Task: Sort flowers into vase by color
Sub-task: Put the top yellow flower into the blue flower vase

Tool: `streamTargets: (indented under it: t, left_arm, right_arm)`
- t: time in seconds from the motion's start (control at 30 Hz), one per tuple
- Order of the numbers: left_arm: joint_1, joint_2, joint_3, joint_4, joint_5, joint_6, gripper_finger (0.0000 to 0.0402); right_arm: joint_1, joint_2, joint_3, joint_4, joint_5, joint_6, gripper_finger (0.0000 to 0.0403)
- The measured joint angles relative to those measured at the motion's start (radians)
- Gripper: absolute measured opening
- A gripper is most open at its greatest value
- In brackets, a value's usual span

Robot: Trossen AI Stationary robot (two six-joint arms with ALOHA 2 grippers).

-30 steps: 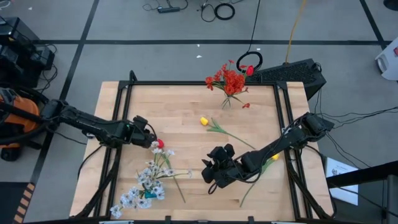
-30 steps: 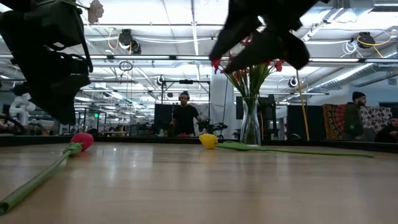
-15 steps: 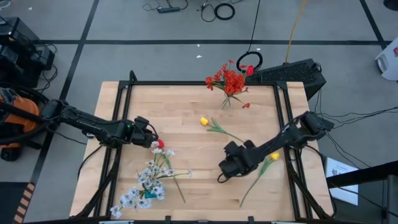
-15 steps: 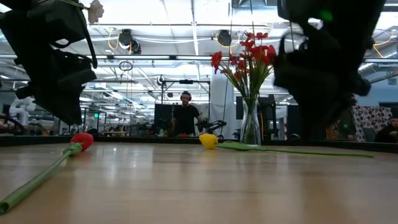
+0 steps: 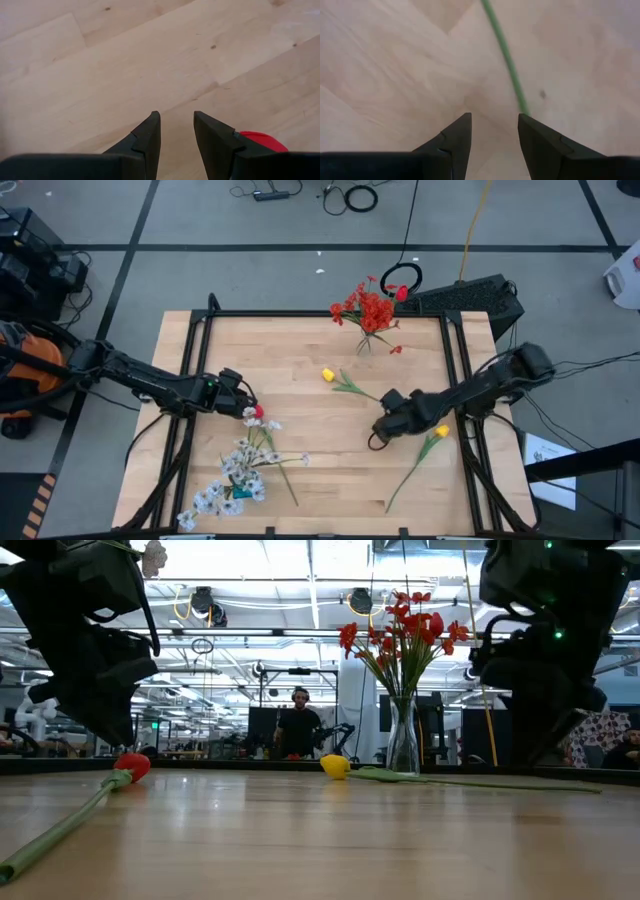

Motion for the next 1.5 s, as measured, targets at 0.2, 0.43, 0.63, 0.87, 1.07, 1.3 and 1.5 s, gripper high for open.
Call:
streamTargets:
  t: [0.2,0.43,0.63,0.87,1.07,1.3,1.5]
  left_arm:
    - [0.0,0.005,0.0,0.008,0.011,0.0,0.0123]
    - [0.0,0.005,0.0,0.019,0.012,0.001,0.0123]
    - [0.0,0.005,0.0,0.019,0.012,0.002,0.0123]
    - [0.0,0.005,0.0,0.026,0.012,0.0,0.0123]
    - [0.0,0.005,0.0,0.033,0.012,0.001,0.0123]
    - [0.0,0.005,0.0,0.046,0.012,0.001,0.0123]
    - [0.0,0.005,0.0,0.054,0.012,0.001,0.0123]
  right_arm:
    - [-0.082,-0.191,-0.117,0.13,0.001,-0.222,0.0153]
    - [-0.18,-0.19,-0.143,0.264,0.004,-0.367,0.0153]
    - [-0.223,-0.079,-0.143,0.297,-0.061,-0.456,0.0153]
    - [-0.26,0.032,-0.138,0.317,-0.114,-0.496,0.0151]
    - [-0.262,0.039,-0.14,0.332,-0.134,-0.452,0.0114]
    - [-0.262,0.039,-0.141,0.36,-0.161,-0.378,0.0016]
    - [-0.239,0.039,-0.144,0.399,-0.144,-0.375,0.0011]
